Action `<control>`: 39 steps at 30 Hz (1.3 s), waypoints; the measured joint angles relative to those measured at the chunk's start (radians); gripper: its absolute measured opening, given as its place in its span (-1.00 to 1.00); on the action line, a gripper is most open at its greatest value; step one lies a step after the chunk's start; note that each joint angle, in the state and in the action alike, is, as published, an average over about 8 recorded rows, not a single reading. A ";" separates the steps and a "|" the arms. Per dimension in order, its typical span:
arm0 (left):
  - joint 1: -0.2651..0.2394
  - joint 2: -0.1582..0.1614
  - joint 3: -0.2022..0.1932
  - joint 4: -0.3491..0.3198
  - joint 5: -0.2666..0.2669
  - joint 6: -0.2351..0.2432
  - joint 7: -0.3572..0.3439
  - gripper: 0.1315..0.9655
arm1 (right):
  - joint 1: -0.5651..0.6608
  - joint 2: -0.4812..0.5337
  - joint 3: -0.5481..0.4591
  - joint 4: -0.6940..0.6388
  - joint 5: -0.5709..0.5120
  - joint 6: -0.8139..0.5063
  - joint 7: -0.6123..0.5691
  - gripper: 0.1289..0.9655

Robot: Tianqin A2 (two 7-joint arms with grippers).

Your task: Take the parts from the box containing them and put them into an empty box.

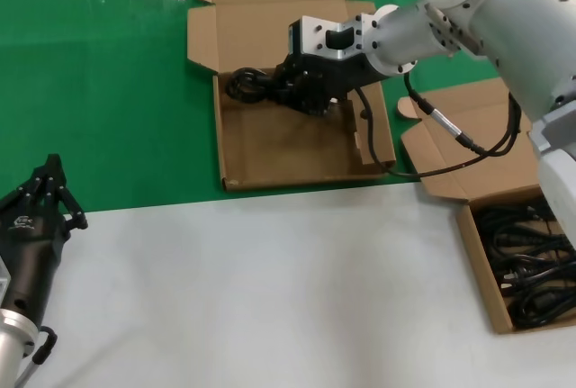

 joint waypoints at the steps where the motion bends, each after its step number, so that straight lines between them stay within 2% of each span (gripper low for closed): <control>1: 0.000 0.000 0.000 0.000 0.000 0.000 0.000 -0.98 | 0.003 -0.003 0.002 -0.010 0.003 0.003 -0.007 -0.78; 4: 0.000 0.000 0.000 0.000 0.000 0.000 0.000 -0.98 | 0.008 -0.009 0.006 -0.029 0.009 0.007 -0.023 -0.76; 12: 0.000 0.000 0.000 0.000 0.000 0.000 0.000 -0.98 | 0.005 0.003 0.017 -0.011 0.027 -0.004 -0.032 -0.55; 16: 0.000 0.000 0.000 0.000 0.000 0.000 0.000 -0.98 | -0.026 0.041 0.031 0.096 0.048 -0.031 0.018 -0.41; 21: 0.000 0.000 0.000 0.000 0.000 0.000 0.000 -0.98 | -0.111 0.111 0.080 0.303 0.114 -0.064 0.108 -0.18; 25: 0.000 0.000 0.000 0.000 0.000 0.000 0.000 -0.98 | -0.203 0.166 0.131 0.469 0.181 -0.070 0.169 -0.18; 27: 0.000 0.000 0.000 0.000 0.000 0.000 0.000 -0.98 | -0.238 0.186 0.148 0.527 0.204 -0.069 0.189 -0.06; 33: 0.000 0.000 0.000 0.000 0.000 0.000 0.000 -0.97 | -0.271 0.203 0.162 0.580 0.223 -0.066 0.208 0.31; 34: 0.000 0.000 0.000 0.000 0.000 0.000 0.000 -0.96 | -0.273 0.203 0.163 0.582 0.223 -0.065 0.209 0.31; 39: 0.000 0.000 0.000 0.000 0.000 0.000 0.000 -0.92 | -0.301 0.205 0.171 0.604 0.232 -0.044 0.213 0.56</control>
